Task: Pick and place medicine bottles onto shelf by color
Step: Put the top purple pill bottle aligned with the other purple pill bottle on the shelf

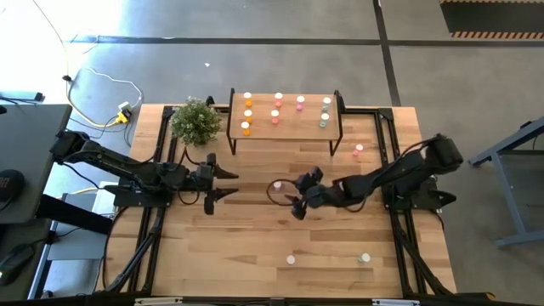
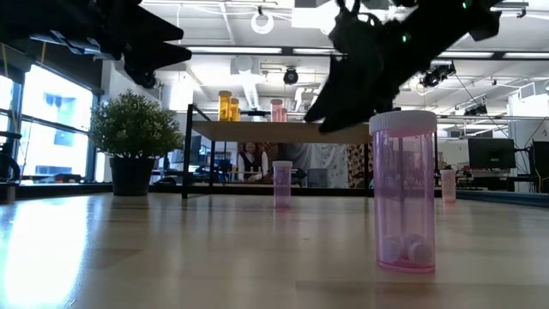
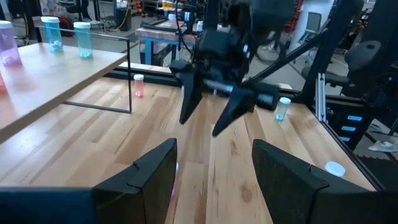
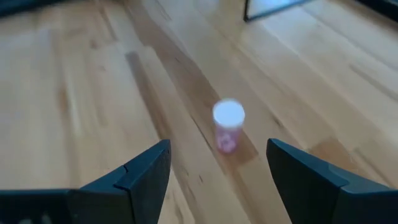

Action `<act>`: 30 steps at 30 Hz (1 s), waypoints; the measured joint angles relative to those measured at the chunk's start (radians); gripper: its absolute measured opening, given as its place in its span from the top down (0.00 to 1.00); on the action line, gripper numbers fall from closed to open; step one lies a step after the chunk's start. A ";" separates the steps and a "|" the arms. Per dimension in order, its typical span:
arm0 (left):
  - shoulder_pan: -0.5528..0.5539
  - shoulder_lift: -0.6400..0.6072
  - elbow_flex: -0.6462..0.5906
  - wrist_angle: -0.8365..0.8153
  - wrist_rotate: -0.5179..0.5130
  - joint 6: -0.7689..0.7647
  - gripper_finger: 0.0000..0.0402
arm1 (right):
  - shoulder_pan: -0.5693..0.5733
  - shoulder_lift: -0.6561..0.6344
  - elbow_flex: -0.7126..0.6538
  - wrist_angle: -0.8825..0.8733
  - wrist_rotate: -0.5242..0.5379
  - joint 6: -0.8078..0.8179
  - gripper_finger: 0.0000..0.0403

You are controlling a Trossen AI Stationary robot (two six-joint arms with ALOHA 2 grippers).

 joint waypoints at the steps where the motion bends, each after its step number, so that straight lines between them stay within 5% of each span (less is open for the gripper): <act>1: 0.000 0.000 0.000 -0.001 0.000 0.000 0.50 | 0.007 0.021 0.000 0.003 0.020 0.019 0.36; 13: 0.000 0.000 0.000 -0.005 -0.001 0.015 0.50 | 0.099 0.203 -0.001 0.118 0.269 0.157 0.36; 30: 0.000 0.001 0.001 -0.005 -0.003 0.034 0.50 | 0.010 0.336 -0.001 0.361 0.272 0.036 0.36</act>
